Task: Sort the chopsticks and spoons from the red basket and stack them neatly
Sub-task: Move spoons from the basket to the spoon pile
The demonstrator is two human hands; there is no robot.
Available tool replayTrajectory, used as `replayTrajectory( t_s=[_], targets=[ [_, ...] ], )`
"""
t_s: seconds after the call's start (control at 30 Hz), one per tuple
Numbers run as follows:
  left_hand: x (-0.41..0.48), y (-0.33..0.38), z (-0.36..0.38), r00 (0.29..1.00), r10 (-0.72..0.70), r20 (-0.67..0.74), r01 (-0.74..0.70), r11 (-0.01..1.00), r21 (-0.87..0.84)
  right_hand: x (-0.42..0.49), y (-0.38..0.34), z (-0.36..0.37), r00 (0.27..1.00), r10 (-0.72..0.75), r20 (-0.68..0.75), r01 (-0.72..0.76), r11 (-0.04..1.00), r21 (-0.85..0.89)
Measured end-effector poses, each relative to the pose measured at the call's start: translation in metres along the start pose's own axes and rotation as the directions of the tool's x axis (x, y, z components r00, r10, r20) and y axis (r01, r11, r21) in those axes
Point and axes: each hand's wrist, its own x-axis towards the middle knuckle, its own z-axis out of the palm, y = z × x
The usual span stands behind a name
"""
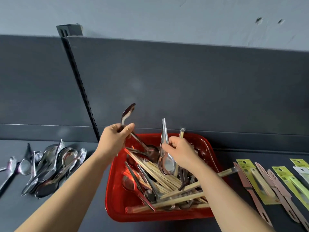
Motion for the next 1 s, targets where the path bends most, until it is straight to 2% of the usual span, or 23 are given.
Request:
replayTrajectory(
  t_s=[0.17,0.3,0.43,0.57,0.7,0.83,1.0],
  targets=[
    [-0.011,-0.004,-0.070,0.980,0.081,-0.180,-0.087,0.996,-0.024,0.013,-0.052,0.035,0.996,-0.092,0.007,0.091,0.991,0.098],
    [-0.015,-0.014,-0.142,0.942,0.048,-0.332,-0.041,0.999,0.027,0.022,-0.094,0.089,0.989,-0.127,0.071,0.113,0.978,0.175],
    [-0.010,-0.033,-0.208,0.924,-0.015,-0.383,0.059,0.993,0.103,0.032,-0.123,0.149,0.982,-0.102,0.157,0.082,0.988,0.132],
    [0.002,-0.061,-0.252,0.929,-0.078,-0.362,0.147,0.975,0.168,0.040,-0.136,0.213,0.983,-0.016,0.183,0.011,1.000,0.029],
    [0.024,-0.090,-0.277,0.953,-0.146,-0.265,0.214,0.944,0.252,0.048,-0.134,0.264,0.974,0.126,0.189,-0.112,0.990,-0.087],
    [0.047,-0.109,-0.282,0.977,-0.136,-0.166,0.192,0.898,0.395,0.051,-0.131,0.291,0.969,0.209,0.130,-0.189,0.970,-0.152],
    [0.067,-0.124,-0.280,0.993,-0.095,-0.064,0.114,0.837,0.535,0.048,-0.130,0.304,0.964,0.265,0.030,-0.263,0.963,-0.063]
  ],
)
